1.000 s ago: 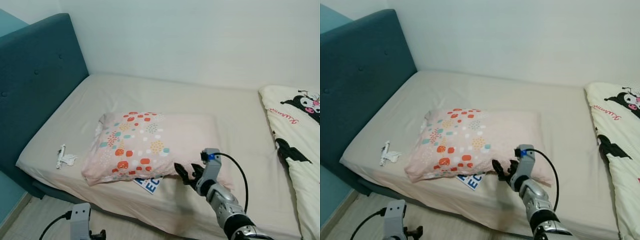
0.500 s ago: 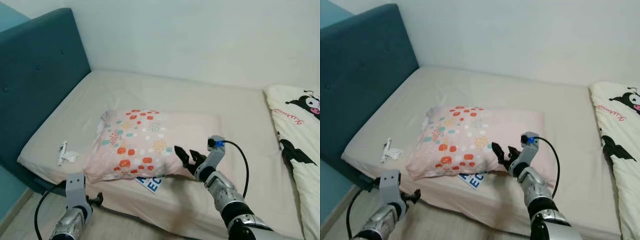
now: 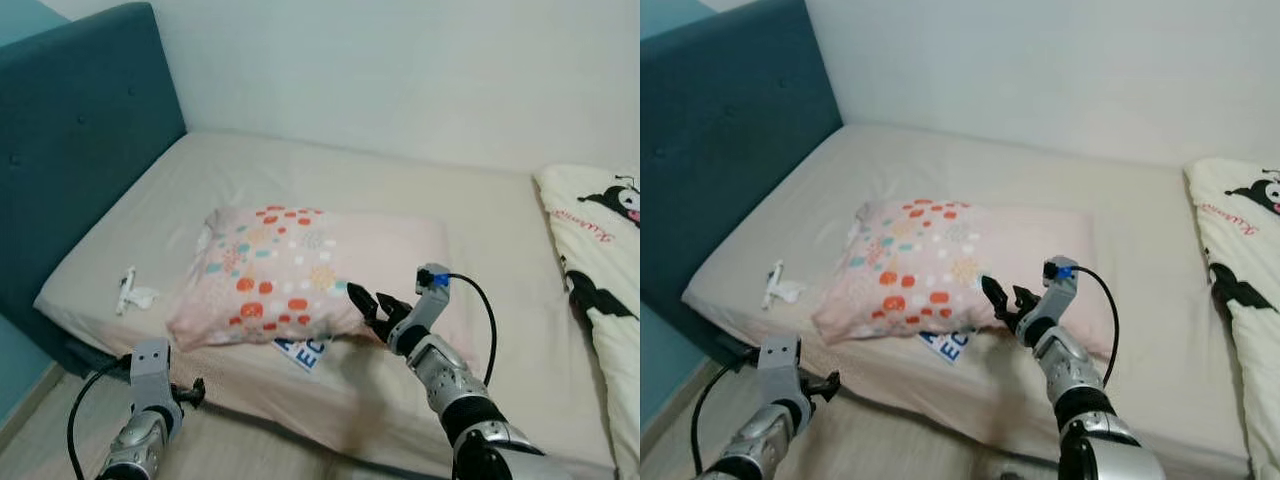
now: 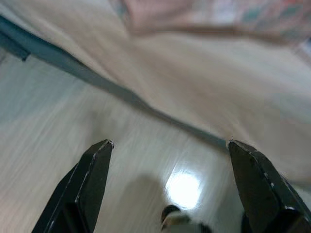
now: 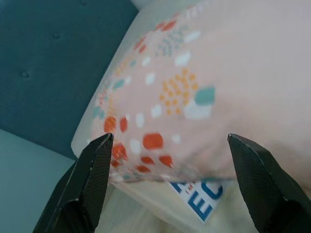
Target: Clean up the room
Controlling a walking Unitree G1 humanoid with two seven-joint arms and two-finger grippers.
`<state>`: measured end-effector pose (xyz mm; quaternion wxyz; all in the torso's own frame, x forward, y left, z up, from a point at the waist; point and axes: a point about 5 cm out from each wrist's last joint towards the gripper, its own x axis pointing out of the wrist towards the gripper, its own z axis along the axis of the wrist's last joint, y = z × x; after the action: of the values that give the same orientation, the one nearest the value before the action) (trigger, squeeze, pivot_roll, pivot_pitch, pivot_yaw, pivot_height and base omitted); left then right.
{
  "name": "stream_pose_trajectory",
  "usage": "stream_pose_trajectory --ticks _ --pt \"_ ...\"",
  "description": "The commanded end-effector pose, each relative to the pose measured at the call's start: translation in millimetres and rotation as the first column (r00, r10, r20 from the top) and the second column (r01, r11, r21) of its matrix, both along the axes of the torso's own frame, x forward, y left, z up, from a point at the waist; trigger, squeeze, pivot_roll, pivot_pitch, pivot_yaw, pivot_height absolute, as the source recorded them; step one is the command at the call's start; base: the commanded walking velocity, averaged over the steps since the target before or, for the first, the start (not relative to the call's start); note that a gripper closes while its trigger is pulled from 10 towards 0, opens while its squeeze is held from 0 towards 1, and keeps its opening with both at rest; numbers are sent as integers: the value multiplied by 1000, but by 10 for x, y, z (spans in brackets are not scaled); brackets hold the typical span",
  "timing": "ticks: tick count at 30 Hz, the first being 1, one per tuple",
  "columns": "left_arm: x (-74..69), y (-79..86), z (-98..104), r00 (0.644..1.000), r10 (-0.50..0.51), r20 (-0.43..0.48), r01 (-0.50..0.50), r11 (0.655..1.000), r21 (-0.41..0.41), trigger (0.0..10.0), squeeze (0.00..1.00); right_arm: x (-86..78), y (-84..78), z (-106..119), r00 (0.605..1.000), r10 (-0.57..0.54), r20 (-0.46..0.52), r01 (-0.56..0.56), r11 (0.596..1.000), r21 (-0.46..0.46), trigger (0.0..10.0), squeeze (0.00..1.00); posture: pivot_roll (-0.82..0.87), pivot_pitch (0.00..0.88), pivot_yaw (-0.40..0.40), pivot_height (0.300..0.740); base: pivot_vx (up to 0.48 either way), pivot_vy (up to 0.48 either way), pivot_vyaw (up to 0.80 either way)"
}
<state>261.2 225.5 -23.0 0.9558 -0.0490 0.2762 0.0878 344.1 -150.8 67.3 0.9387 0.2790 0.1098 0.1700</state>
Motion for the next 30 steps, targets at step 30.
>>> stream_pose_trajectory --ticks 30 --pt "-416 277 -147 997 -71 -20 73 990 119 10000 0 336 309 577 993 -5 116 -28 959 281 10000 0 93 281 92 490 0 0 0"
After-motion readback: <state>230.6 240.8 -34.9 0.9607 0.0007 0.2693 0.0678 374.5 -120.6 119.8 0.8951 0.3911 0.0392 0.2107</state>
